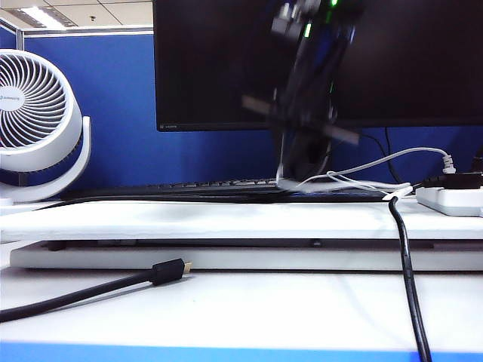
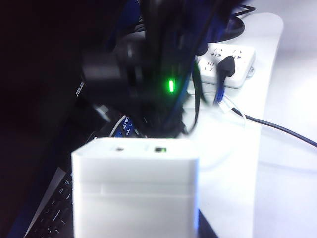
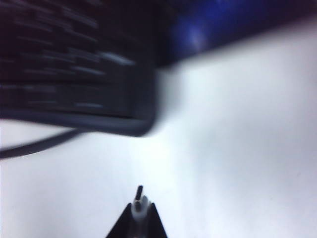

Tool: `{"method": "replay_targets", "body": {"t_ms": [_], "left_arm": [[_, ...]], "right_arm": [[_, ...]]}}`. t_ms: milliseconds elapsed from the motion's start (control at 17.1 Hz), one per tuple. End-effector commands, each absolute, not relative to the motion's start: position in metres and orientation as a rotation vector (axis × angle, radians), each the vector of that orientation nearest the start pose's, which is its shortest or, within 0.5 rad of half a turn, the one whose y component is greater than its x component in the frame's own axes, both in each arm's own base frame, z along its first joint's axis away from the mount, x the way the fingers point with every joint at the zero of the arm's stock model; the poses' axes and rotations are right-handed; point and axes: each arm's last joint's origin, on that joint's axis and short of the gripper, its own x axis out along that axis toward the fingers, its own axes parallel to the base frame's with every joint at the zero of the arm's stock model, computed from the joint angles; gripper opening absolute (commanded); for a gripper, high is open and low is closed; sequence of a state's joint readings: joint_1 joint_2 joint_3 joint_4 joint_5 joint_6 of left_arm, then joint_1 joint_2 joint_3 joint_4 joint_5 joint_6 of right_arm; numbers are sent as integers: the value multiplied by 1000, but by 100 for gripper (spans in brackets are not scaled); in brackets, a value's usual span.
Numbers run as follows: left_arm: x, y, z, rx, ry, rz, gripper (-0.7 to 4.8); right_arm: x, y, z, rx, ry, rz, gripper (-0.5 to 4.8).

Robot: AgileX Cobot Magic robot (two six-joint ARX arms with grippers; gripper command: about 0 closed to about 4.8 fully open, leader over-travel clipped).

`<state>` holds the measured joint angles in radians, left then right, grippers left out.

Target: Pick up the Type-C charging cable and the charging base, insert one end of the Type-C charger into the corresponding slot on the base, and finally place the plugged-in charger back on the table.

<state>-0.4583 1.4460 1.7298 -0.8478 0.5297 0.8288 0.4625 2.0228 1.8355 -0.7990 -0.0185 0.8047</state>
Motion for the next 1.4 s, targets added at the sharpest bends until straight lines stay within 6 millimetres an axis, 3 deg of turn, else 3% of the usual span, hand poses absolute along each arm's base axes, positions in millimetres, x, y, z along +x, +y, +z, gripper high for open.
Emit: {"method": "replay_targets", "body": {"t_ms": [59,293,468,644,878,1054,1171,1405], "left_arm": [[246,-138,447,713,119,-1135,209],[246,-138,447,713,120,-1135,209],[246,-138,448,713,119,-1135,209],[246,-138,448,713,114,-1134,209],[246,-138,448,705,105,-1152,209],[244,-140,450,669,79,-1206,209],[244,-140,450,665,70,-1217,209],[245,-140,451,665,61,-1214,203]], "right_arm": [[375,188,324,408,934,168,-9],[332,166,397,253,715,324,-9],[289,145,450,69,493,430,-9],[250,125,485,-131,306,486,-9],[222,111,504,-315,182,513,-9],[219,111,503,-417,165,530,-9],[215,118,502,-502,148,593,-9],[195,147,500,-871,68,606,-9]]}}
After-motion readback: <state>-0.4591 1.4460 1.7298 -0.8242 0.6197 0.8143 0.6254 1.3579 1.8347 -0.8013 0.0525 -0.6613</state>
